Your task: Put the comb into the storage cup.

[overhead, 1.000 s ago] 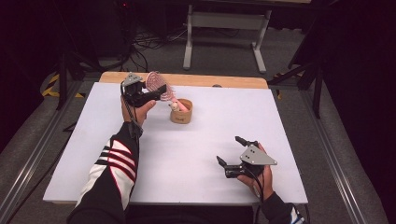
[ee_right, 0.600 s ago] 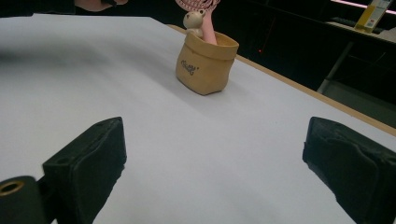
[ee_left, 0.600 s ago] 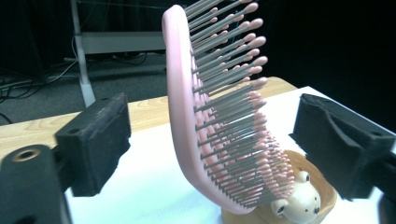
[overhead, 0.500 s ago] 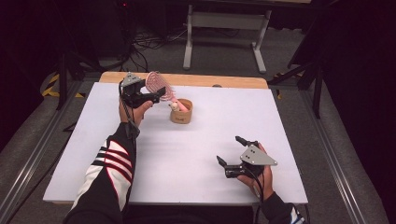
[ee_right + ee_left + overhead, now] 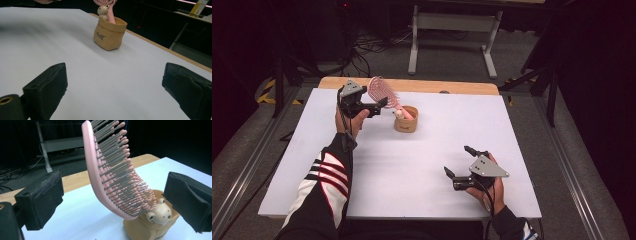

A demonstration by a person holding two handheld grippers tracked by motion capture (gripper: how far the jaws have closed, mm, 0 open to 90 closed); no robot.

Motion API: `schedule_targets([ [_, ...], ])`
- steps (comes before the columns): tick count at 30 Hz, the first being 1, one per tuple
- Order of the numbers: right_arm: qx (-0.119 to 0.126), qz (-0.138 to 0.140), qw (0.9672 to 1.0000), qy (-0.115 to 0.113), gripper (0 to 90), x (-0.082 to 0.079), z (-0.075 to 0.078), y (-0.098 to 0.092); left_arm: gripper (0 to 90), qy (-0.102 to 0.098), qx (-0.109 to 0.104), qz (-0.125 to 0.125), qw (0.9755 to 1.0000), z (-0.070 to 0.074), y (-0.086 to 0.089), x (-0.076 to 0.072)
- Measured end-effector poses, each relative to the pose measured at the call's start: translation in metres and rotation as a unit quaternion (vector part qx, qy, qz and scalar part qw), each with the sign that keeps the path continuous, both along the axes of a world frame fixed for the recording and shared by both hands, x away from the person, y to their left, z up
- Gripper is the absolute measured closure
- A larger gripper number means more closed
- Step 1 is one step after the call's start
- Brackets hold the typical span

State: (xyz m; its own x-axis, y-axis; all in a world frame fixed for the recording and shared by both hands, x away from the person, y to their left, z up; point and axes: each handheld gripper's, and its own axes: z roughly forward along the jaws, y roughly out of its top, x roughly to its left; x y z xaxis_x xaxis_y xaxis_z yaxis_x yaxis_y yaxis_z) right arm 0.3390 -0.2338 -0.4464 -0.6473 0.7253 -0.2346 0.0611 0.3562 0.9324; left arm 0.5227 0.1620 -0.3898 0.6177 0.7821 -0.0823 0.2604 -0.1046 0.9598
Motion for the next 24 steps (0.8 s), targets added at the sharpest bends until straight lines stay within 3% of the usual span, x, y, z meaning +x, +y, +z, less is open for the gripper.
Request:
schedule_targets([
  [7,0.000,-0.001,1.0000,0.000,6.6,0.000,0.000,0.000,4.9,-0.010,0.034,-0.001,0.9994,-0.003,0.003,-0.007],
  [20,0.000,-0.002,1.0000,0.001,6.6,0.000,0.000,0.000,4.7,-0.014,0.065,-0.020,0.9976,-0.020,0.010,-0.018],
  [24,0.000,-0.002,1.0000,0.001,6.7,0.001,0.000,0.000,4.5,-0.015,0.066,-0.024,0.9974,-0.024,0.012,-0.022],
])
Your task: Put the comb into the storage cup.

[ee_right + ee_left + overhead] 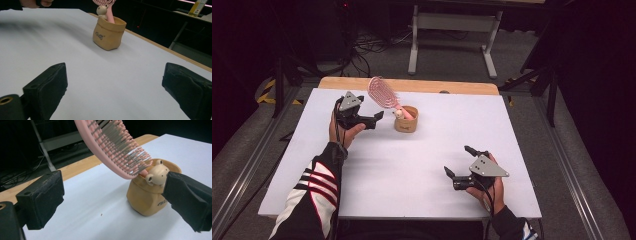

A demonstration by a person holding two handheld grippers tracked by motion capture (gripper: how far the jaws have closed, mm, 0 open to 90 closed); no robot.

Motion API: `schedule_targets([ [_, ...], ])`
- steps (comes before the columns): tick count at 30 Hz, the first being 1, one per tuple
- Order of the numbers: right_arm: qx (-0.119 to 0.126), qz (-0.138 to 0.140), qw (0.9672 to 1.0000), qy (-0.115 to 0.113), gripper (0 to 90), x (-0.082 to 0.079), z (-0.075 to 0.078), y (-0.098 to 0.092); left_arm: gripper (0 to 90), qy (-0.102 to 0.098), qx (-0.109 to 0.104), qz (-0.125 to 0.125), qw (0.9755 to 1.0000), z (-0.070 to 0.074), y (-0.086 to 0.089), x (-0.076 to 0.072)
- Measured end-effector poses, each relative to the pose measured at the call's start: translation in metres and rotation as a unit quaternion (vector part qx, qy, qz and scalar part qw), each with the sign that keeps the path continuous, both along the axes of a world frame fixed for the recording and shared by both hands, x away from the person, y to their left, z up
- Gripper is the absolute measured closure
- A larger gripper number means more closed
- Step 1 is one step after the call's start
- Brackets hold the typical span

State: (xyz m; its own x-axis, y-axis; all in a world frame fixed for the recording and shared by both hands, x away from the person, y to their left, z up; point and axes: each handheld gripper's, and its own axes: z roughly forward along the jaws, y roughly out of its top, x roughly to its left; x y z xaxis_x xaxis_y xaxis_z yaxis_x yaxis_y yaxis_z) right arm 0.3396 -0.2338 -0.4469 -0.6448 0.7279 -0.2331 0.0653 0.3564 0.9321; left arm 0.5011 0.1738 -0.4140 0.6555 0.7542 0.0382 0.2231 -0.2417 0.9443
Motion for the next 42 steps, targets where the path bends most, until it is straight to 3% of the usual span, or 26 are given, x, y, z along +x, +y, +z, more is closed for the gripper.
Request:
schedule_targets([
  [11,-0.002,-0.001,1.0000,0.000,6.6,0.000,0.000,0.000,4.8,-0.013,-0.006,-0.015,0.9998,-0.004,0.006,-0.014],
  [27,0.000,-0.002,1.0000,-0.003,6.6,-0.001,0.001,-0.001,4.5,-0.033,0.003,-0.032,0.9990,-0.004,0.004,-0.032],
  [42,-0.001,-0.002,1.0000,-0.006,6.6,-0.001,0.002,-0.001,4.4,-0.058,-0.010,-0.041,0.9974,0.000,0.008,-0.051],
])
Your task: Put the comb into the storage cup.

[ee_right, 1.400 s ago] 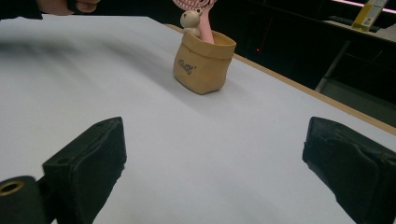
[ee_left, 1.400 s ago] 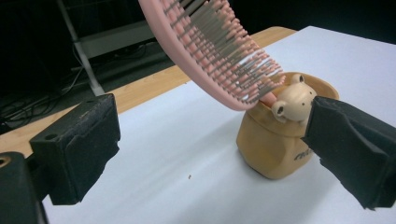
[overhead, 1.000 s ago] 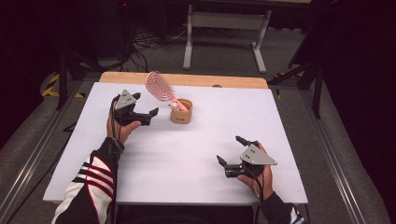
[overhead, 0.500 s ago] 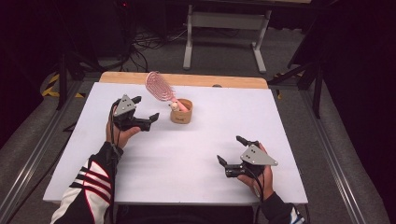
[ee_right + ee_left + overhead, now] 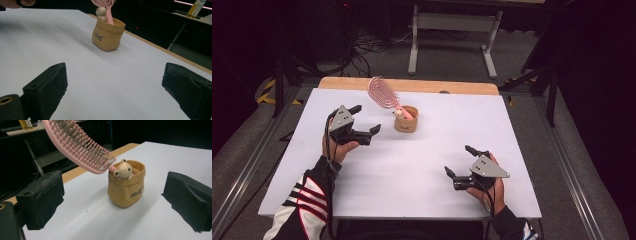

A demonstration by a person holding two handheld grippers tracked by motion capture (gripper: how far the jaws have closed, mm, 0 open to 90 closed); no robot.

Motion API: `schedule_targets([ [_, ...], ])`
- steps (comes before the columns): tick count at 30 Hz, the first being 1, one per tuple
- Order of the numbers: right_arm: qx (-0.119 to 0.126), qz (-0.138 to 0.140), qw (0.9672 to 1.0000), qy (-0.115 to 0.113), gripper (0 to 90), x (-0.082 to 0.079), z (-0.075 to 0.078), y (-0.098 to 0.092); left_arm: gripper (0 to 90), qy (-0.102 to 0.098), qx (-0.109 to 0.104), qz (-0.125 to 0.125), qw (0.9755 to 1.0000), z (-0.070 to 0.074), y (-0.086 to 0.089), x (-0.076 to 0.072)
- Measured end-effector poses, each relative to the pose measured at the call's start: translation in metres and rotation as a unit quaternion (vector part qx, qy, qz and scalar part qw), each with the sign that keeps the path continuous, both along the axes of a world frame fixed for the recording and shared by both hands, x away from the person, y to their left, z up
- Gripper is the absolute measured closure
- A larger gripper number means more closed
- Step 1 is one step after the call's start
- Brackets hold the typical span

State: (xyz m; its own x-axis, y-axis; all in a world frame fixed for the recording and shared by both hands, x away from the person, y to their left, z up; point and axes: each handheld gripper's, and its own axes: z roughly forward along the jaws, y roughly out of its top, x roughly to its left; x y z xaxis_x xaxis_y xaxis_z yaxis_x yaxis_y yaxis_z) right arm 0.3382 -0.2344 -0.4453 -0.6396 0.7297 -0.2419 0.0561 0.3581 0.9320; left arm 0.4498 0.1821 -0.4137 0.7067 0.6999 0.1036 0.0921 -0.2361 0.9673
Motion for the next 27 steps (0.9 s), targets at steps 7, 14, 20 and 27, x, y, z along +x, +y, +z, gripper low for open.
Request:
schedule_targets([
  [7,0.002,-0.001,1.0000,-0.002,6.6,0.000,0.001,-0.001,4.6,-0.005,0.001,-0.006,1.0000,0.003,0.000,-0.006],
  [14,0.008,-0.005,0.9999,-0.008,6.8,-0.002,0.003,-0.003,4.7,-0.007,0.016,-0.024,0.9996,0.003,-0.008,-0.014],
  [20,0.008,-0.005,0.9999,-0.008,6.8,-0.002,0.004,-0.004,4.6,-0.012,0.019,-0.031,0.9993,0.005,-0.013,-0.019],
  [27,0.006,-0.003,0.9999,-0.007,6.8,-0.002,0.004,-0.003,4.6,-0.018,0.022,-0.040,0.9988,0.009,-0.016,-0.026],
])
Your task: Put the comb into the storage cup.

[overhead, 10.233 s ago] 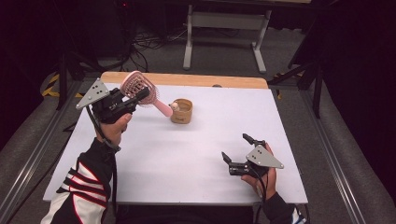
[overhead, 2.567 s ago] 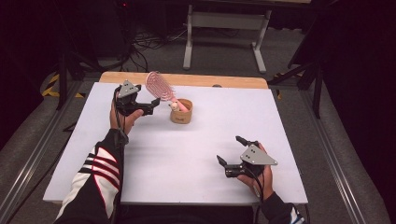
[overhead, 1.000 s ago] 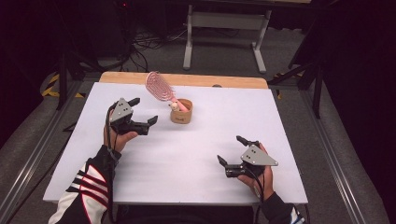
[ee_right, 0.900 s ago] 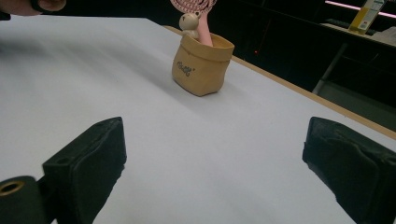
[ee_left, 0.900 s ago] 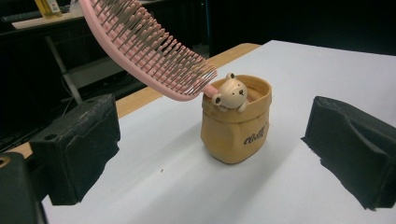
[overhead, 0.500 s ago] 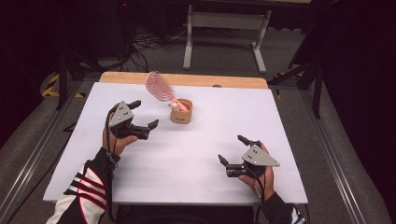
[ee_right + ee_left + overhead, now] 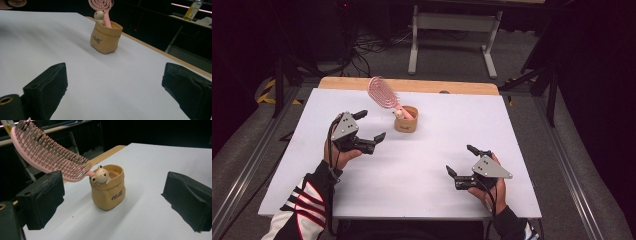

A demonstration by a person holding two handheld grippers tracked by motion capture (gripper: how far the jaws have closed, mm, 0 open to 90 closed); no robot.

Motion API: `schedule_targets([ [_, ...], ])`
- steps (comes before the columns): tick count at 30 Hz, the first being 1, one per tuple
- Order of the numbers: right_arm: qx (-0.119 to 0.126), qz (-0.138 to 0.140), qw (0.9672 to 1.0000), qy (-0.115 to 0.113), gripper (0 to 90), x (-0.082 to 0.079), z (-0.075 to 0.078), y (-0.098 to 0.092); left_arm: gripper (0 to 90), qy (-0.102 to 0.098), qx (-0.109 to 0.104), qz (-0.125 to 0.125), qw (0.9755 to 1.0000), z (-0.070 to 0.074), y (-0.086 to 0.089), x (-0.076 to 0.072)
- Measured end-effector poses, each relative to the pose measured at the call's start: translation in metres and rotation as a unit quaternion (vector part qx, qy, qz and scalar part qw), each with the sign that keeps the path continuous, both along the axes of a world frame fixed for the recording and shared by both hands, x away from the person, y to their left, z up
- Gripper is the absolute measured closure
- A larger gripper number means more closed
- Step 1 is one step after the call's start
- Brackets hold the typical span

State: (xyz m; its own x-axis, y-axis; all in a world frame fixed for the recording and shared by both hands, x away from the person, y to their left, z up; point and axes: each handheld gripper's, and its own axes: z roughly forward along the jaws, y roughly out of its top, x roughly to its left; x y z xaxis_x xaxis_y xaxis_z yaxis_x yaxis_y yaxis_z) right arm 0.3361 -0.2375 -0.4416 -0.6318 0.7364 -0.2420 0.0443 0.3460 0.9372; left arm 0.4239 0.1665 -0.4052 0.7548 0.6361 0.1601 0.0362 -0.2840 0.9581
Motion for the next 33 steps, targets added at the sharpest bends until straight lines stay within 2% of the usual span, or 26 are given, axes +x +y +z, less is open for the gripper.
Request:
schedule_targets([
  [1,-0.001,0.000,1.0000,0.000,6.8,0.000,0.000,0.000,4.6,-0.002,-0.005,-0.002,1.0000,0.000,-0.001,-0.001],
  [14,-0.001,0.001,1.0000,-0.002,6.7,-0.001,0.000,0.000,4.5,-0.002,0.001,-0.011,0.9999,0.002,-0.002,-0.010],
  [33,0.000,-0.002,1.0000,-0.008,5.9,-0.002,0.002,0.000,4.5,-0.010,0.019,-0.039,0.9990,0.006,-0.007,-0.029],
])
